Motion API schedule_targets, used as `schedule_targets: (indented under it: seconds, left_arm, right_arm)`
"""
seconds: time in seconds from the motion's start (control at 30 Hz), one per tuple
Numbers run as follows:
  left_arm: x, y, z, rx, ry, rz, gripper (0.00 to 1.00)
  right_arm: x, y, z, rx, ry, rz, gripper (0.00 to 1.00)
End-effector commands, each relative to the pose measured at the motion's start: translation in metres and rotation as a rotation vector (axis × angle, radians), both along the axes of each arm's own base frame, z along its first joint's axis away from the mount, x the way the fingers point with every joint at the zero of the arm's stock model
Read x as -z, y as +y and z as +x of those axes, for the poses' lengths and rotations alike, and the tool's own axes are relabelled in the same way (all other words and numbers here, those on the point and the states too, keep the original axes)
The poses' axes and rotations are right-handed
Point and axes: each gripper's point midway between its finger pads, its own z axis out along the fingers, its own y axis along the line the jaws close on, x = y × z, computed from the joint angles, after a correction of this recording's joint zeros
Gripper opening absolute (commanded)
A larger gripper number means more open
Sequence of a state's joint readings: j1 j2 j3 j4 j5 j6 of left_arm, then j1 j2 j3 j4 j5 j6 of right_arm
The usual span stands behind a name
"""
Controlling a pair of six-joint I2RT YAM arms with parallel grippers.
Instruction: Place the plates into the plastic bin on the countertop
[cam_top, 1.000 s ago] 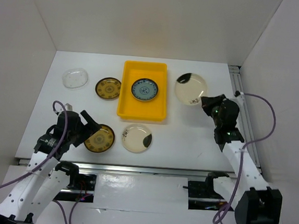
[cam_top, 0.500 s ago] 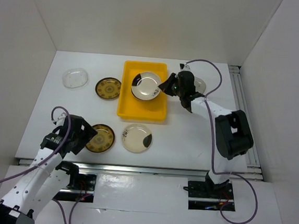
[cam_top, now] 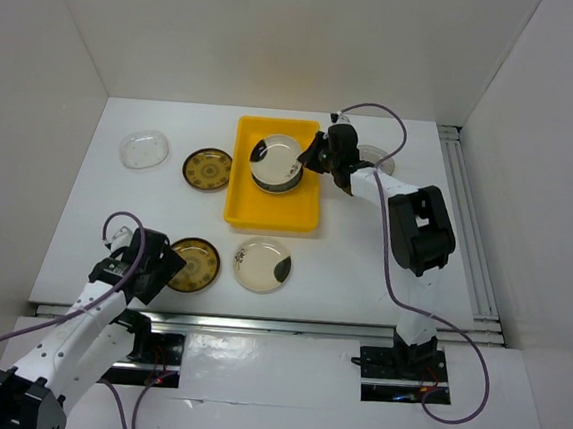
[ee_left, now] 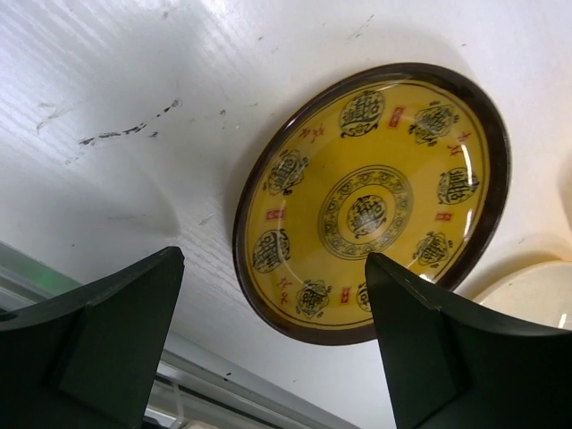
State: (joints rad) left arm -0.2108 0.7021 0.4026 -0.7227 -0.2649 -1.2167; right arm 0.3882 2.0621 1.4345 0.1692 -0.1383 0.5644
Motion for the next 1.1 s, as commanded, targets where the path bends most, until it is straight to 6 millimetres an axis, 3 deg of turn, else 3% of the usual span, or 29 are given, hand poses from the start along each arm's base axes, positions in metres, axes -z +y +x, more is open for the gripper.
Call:
schedule_targets:
  seconds: [0.0, 0.03, 0.07, 0.2, 0.23, 0.3, 0.33, 0.37, 0.43, 0.47, 0.53, 0.57, 0.67, 0.77, 0.87, 0.9, 0.93, 1.07]
  left_arm:
    - [-0.008, 0.002, 0.013, -0.029, -0.077, -0.003, 0.96]
    - [-0.008, 0.002, 0.013, -0.029, -0.077, -0.003, 0.95]
    - [-0.009, 0.004, 0.015, -0.026, -0.087, 0.008, 0.95]
    - [-0.006, 0.004, 0.015, -0.026, -0.087, 0.008, 0.95]
    - [-0.006, 0.004, 0.015, -0.019, -0.085, 0.013, 0.94]
    - [-0.003, 0.004, 0.014, -0.019, -0.082, 0.013, 0.94]
    - [0.000, 0.004, 0.014, -0.019, -0.082, 0.013, 0.92]
    - [0.003, 0.005, 0.012, -0.018, -0.074, 0.015, 0.92]
    - [0.002, 0.002, 0.013, -0.014, -0.081, 0.005, 0.92]
    - [0.005, 0.003, 0.011, -0.014, -0.072, 0.007, 0.91]
    - [0.010, 0.003, 0.010, -0.022, -0.060, 0.006, 0.86]
    - [0.013, 0.003, 0.010, -0.022, -0.061, 0.005, 0.81]
    - [0.017, 0.003, 0.009, -0.031, -0.054, 0.002, 0.60]
    - [0.020, 0.003, 0.008, -0.050, -0.060, -0.011, 0.47]
    - [0.020, 0.003, 0.008, -0.058, -0.073, -0.018, 0.44]
    - [0.023, 0.003, 0.005, -0.058, -0.064, -0.016, 0.44]
    - [0.023, 0.003, 0.006, -0.066, -0.065, -0.021, 0.44]
    - [0.024, 0.005, 0.004, -0.079, -0.060, -0.016, 0.28]
  right_arm:
    - [-0.023, 0.001, 0.012, 0.002, -0.054, 0.003, 0.16]
    - [-0.023, 0.001, 0.012, 0.002, -0.054, 0.003, 0.20]
    - [-0.028, 0.007, 0.009, -0.015, -0.067, -0.002, 0.34]
    - [-0.035, 0.011, 0.004, -0.025, -0.088, -0.016, 0.52]
    - [-0.049, 0.016, 0.000, -0.035, -0.110, -0.006, 0.58]
    - [-0.057, 0.021, -0.005, -0.053, -0.125, -0.014, 0.62]
    - [-0.075, 0.027, -0.008, -0.062, -0.163, -0.013, 0.70]
    - [-0.079, 0.032, -0.014, -0.074, -0.171, -0.026, 0.83]
    - [-0.098, 0.037, -0.020, -0.083, -0.208, -0.023, 0.85]
    - [-0.118, 0.042, -0.027, -0.094, -0.240, -0.006, 1.00]
    - [-0.135, 0.043, -0.035, -0.092, -0.260, 0.000, 1.00]
    - [-0.152, 0.039, -0.042, -0.091, -0.286, 0.012, 1.00]
    - [-0.166, 0.036, -0.061, -0.101, -0.312, 0.027, 1.00]
    - [-0.202, 0.027, -0.090, -0.114, -0.382, 0.067, 1.00]
    - [-0.211, 0.017, -0.104, -0.104, -0.405, 0.076, 1.00]
    - [-0.228, 0.012, -0.112, -0.101, -0.440, 0.094, 1.00]
    - [-0.226, 0.009, -0.117, -0.103, -0.442, 0.085, 1.00]
    - [-0.241, 0.000, -0.128, -0.093, -0.475, 0.089, 1.00]
